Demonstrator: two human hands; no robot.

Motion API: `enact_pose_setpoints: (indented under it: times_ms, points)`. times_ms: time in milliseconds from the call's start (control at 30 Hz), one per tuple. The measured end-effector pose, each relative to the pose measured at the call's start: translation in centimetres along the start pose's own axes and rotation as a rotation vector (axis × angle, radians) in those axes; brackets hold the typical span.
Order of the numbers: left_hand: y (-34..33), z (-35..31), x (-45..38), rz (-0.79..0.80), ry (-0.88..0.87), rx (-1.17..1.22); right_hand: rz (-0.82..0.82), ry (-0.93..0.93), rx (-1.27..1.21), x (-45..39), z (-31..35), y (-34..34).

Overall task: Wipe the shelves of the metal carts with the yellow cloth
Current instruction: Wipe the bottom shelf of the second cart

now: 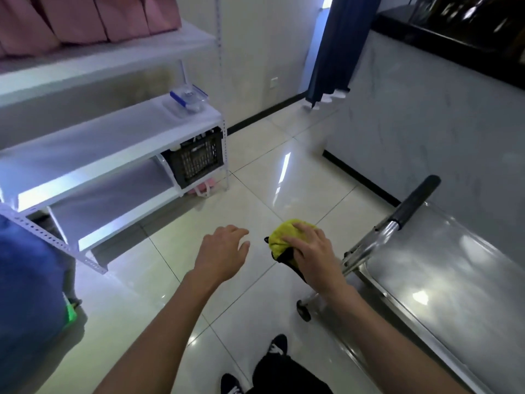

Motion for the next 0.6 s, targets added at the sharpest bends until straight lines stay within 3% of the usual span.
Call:
enact_pose_setpoints:
  times_ms: [367,600]
  points:
    - [3.5,-3.1,-16.5,0.0,-0.06,-0.157,-0.163,-0.059,-0.118,-13.8,-8.9,0.1]
    - [5.5,-7.0,-27.6,-0.017,-0.06,-0.184,-0.136,-0.096,-0.148,-22.4,-16.5,1.1]
Point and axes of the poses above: each hand's wrist, its own x-axis away from the middle knuckle, its own y-axis out of the back of the hand, z = x × y, the point moved 3 cm from there along -x, towards the middle knuckle, and after that the axes turned 13 degrees about y, right-handed, at the moved point
